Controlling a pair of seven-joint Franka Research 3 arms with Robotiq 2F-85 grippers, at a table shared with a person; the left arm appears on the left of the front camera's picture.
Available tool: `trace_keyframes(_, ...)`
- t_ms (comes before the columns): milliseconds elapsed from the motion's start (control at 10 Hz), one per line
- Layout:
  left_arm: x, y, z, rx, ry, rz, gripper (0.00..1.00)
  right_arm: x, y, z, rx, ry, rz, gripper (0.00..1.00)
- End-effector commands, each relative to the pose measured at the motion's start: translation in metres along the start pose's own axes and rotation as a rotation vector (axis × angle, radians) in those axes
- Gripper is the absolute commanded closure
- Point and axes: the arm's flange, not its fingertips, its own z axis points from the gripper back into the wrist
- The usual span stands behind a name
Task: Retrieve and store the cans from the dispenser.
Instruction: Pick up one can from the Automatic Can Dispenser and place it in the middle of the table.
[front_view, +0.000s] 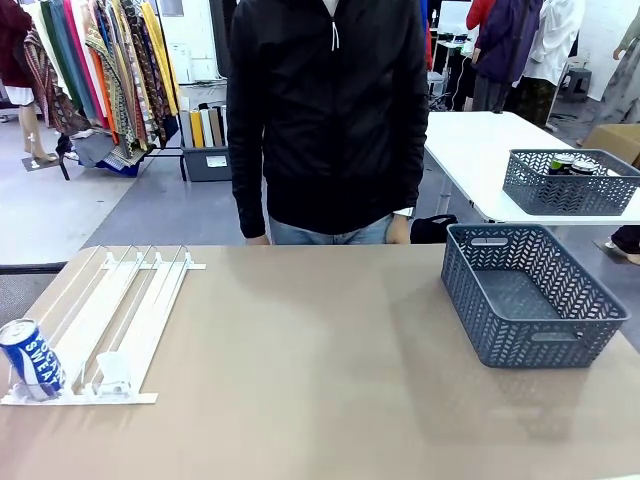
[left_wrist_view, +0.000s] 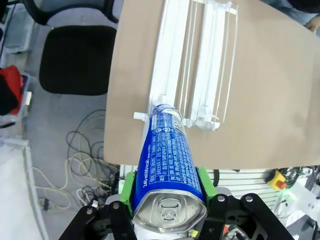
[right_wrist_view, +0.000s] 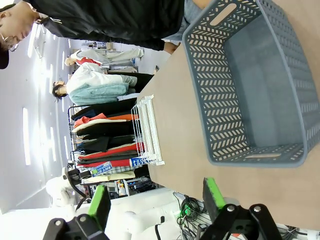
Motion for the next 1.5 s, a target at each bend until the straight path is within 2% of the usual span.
trace_keyframes(0, -0.003, -0.002, 0.003, 0.002, -0.008, -0.016, 1.0, 0.0, 0.002, 0.002, 0.004, 0.005, 0.014, 0.0)
trace_keyframes(100, 0.0, 0.0, 0.0, 0.0, 0.0, 0.0, 1.0, 0.0, 0.002, 0.002, 0.004, 0.005, 0.014, 0.0)
trace_keyframes(200, 0.004, -0.039, 0.0, 0.003, -0.039, -0.113, 1.0, 0.0, 0.002, 0.002, 0.004, 0.005, 0.014, 0.0)
trace_keyframes(300, 0.015, -0.1, 0.001, 0.013, -0.077, -0.227, 1.0, 0.0, 0.002, 0.002, 0.004, 0.005, 0.014, 0.0)
trace_keyframes(400, 0.029, -0.176, -0.005, 0.018, -0.105, -0.355, 1.0, 0.0, 0.002, 0.002, 0.004, 0.005, 0.014, 0.0)
trace_keyframes(500, 0.037, -0.238, -0.017, 0.024, -0.12, -0.436, 1.0, 0.0, 0.002, 0.002, 0.004, 0.005, 0.014, 0.0)
trace_keyframes(600, 0.039, -0.291, -0.037, -0.012, -0.094, -0.538, 1.0, 0.0, 0.002, 0.002, 0.004, 0.005, 0.014, 0.0)
trace_keyframes(700, 0.037, -0.336, -0.061, -0.001, -0.09, -0.597, 1.0, 0.0, 0.002, 0.002, 0.004, 0.005, 0.014, 0.0)
trace_keyframes(800, 0.031, -0.385, -0.094, -0.041, -0.077, -0.661, 1.0, 0.0, 0.002, 0.002, 0.004, 0.005, 0.014, 0.0)
trace_keyframes(900, 0.021, -0.418, -0.121, -0.087, -0.09, -0.738, 1.0, 0.0, 0.002, 0.002, 0.004, 0.005, 0.014, 0.0)
trace_keyframes(1000, 0.008, -0.444, -0.148, -0.074, -0.101, -0.816, 1.0, 0.0, 0.002, 0.002, 0.004, 0.005, 0.014, 0.0)
trace_keyframes(1200, -0.01, -0.465, -0.199, -0.037, -0.041, -0.904, 1.0, 0.0, 0.002, 0.002, 0.004, 0.005, 0.014, 0.0)
trace_keyframes(1300, -0.019, -0.471, -0.223, -0.056, 0.013, -0.949, 1.0, 0.0, 0.002, 0.002, 0.004, 0.005, 0.014, 0.0)
trace_keyframes(1400, -0.022, -0.473, -0.233, -0.052, 0.007, -0.974, 1.0, 0.0, 0.002, 0.002, 0.004, 0.005, 0.014, 0.0)
